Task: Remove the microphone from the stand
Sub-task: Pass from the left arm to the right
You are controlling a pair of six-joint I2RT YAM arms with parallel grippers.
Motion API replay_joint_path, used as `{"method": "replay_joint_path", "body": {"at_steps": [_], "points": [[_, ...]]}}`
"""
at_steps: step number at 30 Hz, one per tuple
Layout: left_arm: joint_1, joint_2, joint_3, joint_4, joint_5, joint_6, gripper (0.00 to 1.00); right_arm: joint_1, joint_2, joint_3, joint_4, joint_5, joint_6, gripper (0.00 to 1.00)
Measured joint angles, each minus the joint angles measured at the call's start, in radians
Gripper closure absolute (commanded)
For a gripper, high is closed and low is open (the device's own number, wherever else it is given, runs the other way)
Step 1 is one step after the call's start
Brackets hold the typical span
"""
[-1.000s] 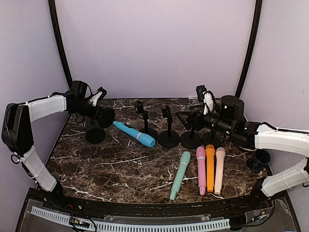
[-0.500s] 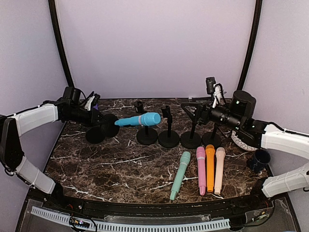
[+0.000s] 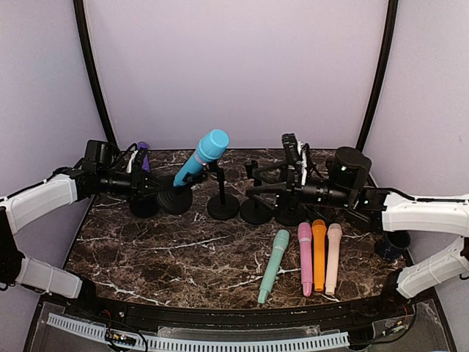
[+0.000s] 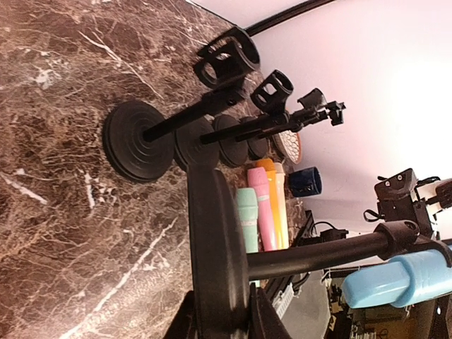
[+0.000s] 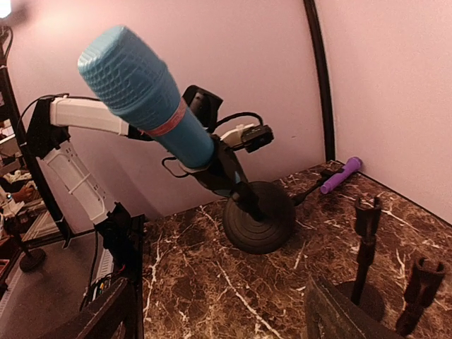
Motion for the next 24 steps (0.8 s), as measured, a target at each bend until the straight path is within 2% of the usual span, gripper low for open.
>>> {"method": "replay_joint_path", "body": {"at_steps": [3,6,9,19,24], "points": [[-0.057,0.001,0.0,0.018,0.026,-0.026,1.0,0.077,0.084,0.063,-0.018,0.013,-0.049,0.22],[-0.122,0.006,0.0,0.039,0.051,-0.049,1.0,0.124,0.14,0.095,-0.016,0.02,-0.082,0.32],[-0.164,0.011,0.0,0.078,0.077,-0.082,1.0,0.147,0.173,0.106,-0.009,0.025,-0.107,0.36],[-0.193,0.036,-0.015,0.163,0.111,-0.129,1.0,0.171,0.221,0.105,0.109,0.085,-0.105,0.41],[-0.216,0.042,-0.032,0.181,0.13,-0.139,1.0,0.182,0.259,0.109,0.172,0.092,-0.101,0.53]]}}
